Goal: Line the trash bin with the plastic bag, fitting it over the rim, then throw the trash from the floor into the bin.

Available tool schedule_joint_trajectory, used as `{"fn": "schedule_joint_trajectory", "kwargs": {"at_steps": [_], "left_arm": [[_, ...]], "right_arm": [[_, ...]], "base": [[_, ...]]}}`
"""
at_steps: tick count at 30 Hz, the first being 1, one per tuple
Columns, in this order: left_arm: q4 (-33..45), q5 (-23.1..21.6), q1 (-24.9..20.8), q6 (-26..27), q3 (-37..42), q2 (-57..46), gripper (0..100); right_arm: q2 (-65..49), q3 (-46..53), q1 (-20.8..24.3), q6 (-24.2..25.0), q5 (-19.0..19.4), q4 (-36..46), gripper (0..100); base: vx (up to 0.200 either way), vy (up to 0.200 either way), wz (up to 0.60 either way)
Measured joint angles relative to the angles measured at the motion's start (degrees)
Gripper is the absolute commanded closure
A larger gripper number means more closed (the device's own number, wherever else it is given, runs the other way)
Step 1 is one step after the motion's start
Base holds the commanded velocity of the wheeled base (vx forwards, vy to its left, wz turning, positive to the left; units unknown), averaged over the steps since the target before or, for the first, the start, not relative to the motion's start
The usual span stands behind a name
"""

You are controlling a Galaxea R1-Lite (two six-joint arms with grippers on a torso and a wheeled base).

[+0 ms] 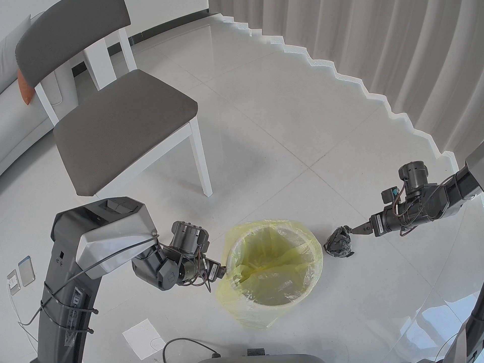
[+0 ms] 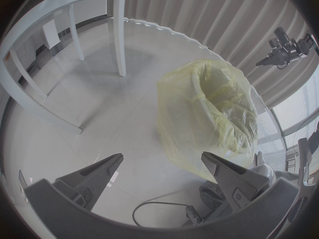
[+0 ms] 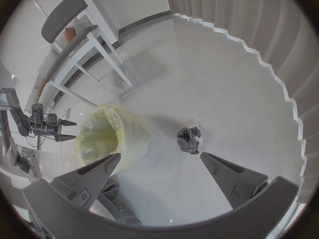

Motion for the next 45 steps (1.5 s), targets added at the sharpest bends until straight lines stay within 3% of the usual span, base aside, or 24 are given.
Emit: {"fn": "schedule_joint_trajectory", "kwargs": {"at_steps": [5,11,20,35,45], "left_arm": [[-0.99,-0.57,1.34,-1.32,3.94,-2.15,0],[-10.33,-2.32,2.65,-7.61,9.91,-7.83,0],[-18.79,-3.07,3.69,-9.59,16.77,-14.13,0],[-32.99,-3.64,4.24,-9.65,27.11,-16.94,0],[-39.75,-4.33,4.71,-9.61,31.06,-16.86,0]], "right_arm": [[0.46,-0.5,-0.61,-0.29,0.02,0.51,0],[1.79,-1.73,-1.32,-0.57,0.0,0.63,0],[8.74,-10.56,-0.74,-0.33,-0.22,2.08,0],[29.75,-49.57,0.96,-0.66,-0.6,27.64,0],[38.8,-53.72,0.68,-1.52,-0.71,30.43,0]], "base": [[0.0,0.0,0.0],[0.0,0.0,0.0],[0.0,0.0,0.0],[0.0,0.0,0.0],[-0.06,0.0,0.0]]}}
